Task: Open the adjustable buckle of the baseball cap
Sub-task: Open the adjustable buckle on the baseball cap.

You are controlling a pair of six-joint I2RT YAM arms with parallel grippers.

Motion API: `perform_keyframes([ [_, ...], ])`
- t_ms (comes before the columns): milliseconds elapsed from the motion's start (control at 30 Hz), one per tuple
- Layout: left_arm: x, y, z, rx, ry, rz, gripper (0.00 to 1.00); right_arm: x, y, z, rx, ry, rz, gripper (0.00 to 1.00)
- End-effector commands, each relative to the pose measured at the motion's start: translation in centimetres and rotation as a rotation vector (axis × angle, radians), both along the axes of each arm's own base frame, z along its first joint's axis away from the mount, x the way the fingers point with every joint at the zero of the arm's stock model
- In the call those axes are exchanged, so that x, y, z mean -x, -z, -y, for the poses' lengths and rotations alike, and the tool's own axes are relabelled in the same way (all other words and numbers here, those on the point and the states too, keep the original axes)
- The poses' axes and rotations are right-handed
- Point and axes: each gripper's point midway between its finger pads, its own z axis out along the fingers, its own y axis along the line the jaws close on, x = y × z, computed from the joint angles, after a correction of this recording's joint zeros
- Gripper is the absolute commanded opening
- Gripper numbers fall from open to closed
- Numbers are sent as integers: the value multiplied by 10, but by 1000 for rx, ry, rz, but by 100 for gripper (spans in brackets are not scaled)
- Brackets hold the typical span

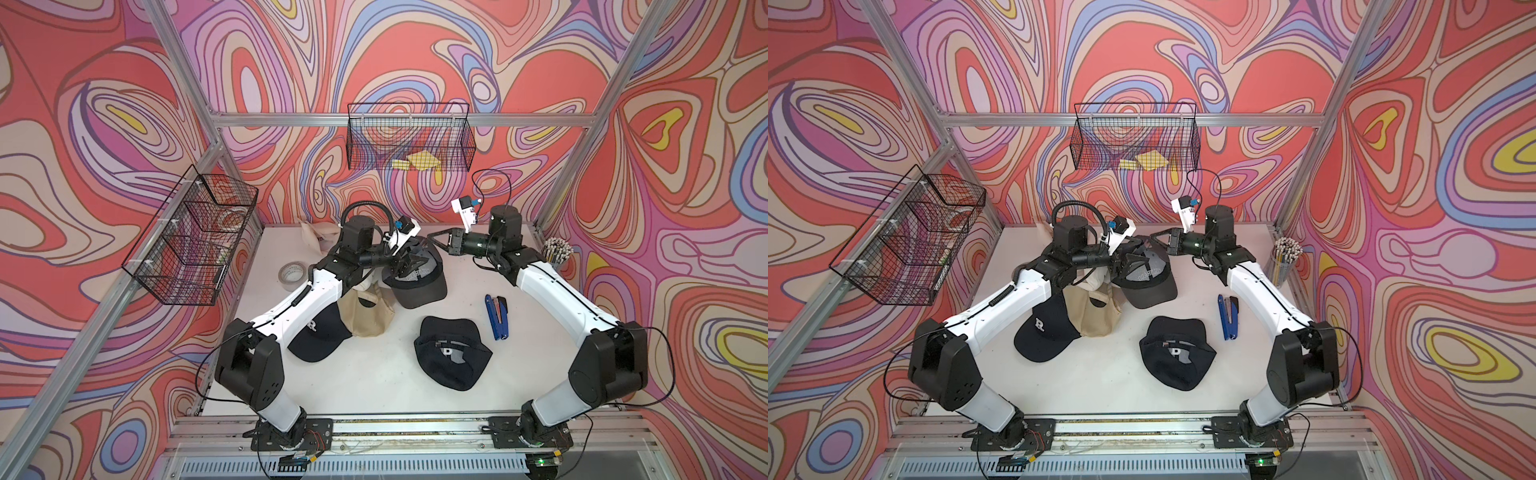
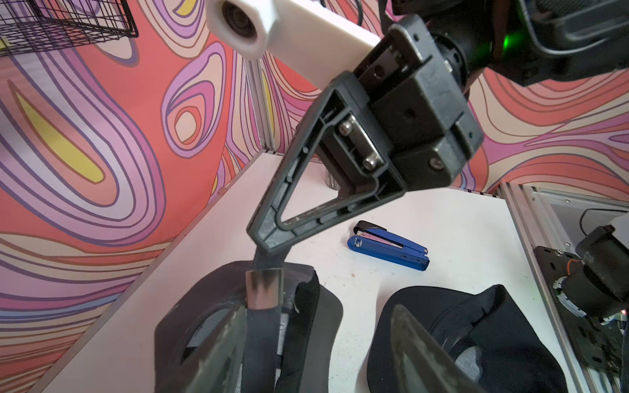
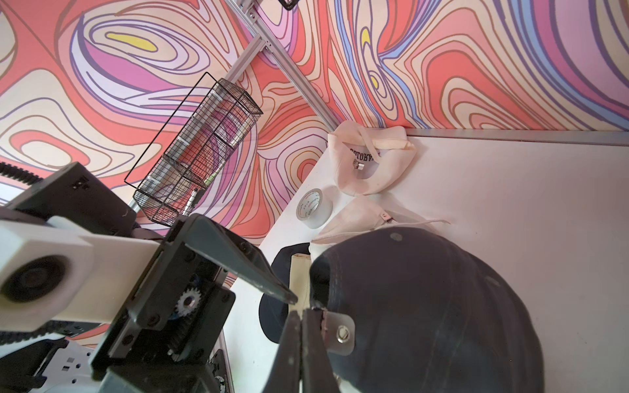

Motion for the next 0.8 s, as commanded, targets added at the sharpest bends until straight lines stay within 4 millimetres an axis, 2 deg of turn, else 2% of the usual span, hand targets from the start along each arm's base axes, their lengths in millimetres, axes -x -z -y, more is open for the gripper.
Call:
perform_keyframes([
  [0, -6, -9, 4, 19, -4, 31, 67, 15, -19, -6, -46, -59, 49, 0],
  [267, -11, -7, 0, 9, -44, 47, 65, 22, -24, -12, -69, -83, 54, 0],
  [533, -17, -10, -11, 19, -128, 97, 46, 21, -19, -15, -91, -67, 27, 0],
  [633, -17, -6, -9, 13, -118, 95, 42, 22, -19, -18, -93, -69, 26, 0],
  [767, -15, -4, -6, 17, -100, 91, 40, 19, -18, -19, -101, -57, 13, 0],
])
